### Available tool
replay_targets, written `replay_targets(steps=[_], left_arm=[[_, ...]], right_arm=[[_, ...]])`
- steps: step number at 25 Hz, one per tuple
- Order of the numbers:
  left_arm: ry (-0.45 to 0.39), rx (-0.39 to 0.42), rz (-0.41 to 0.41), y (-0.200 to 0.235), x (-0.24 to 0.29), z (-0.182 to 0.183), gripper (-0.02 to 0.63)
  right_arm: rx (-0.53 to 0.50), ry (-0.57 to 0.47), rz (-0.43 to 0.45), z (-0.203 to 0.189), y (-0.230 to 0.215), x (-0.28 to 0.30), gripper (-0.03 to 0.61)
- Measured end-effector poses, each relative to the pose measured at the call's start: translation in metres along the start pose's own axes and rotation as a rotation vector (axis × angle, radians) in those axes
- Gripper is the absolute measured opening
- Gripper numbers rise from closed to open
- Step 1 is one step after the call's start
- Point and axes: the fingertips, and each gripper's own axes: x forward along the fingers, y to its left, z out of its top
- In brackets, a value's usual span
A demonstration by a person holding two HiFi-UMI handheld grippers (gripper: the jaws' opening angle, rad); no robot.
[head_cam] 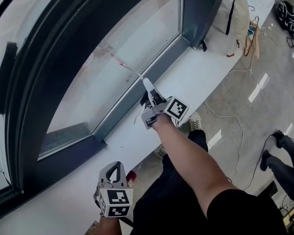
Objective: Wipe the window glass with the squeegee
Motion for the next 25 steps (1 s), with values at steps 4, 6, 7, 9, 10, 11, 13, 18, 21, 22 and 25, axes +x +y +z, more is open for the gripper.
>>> replay_targets(steps=[4,6,7,9,10,11,13,18,21,22,25], left_arm=[[-0.004,-0.014,0.002,0.005,-0.006,-0.022,0.000],[-0.004,-0.022,0.002,0.008,-0.007,-0.032,0.000],[-0.004,-0.027,0.001,0.009,-0.007,-0.036,0.000],[-0.005,-0.036,0.000,0.010,-0.008,-0.045,0.000],[-0.007,-0.041,-0.001,0.011,-0.009,-0.048,0.000],[-0.009,-0.045,-0.001,0.011,-0.009,-0.052,0.000],[-0.016,-0.053,-0.002,0.012,-0.010,-0.058,0.000],[-0.023,-0.074,-0.005,0.011,-0.013,-0.073,0.000],[-0.025,-0.082,-0.006,0.011,-0.014,-0.079,0.000],[-0.027,-0.087,-0.008,0.011,-0.014,-0.080,0.000],[-0.051,-0.128,-0.031,0.010,-0.014,-0.084,0.000]], right_arm=[[0.008,0.004,-0.004,-0.026,-0.002,-0.003,0.092],[0.002,0.014,-0.005,-0.035,-0.002,-0.003,0.092],[-0.002,0.024,-0.004,-0.040,-0.002,-0.003,0.092],[-0.010,0.045,0.000,-0.052,-0.001,-0.005,0.092],[-0.015,0.053,0.001,-0.057,0.000,-0.005,0.092],[-0.019,0.061,-0.001,-0.063,0.000,-0.006,0.092],[-0.023,0.072,-0.004,-0.074,-0.001,-0.008,0.092],[-0.048,0.127,-0.011,-0.104,-0.002,-0.010,0.092],[-0.080,0.161,-0.019,-0.114,0.001,-0.012,0.092],[-0.090,0.165,-0.019,-0.114,0.003,-0.013,0.092],[-0.160,0.186,-0.032,-0.111,0.013,-0.018,0.092]])
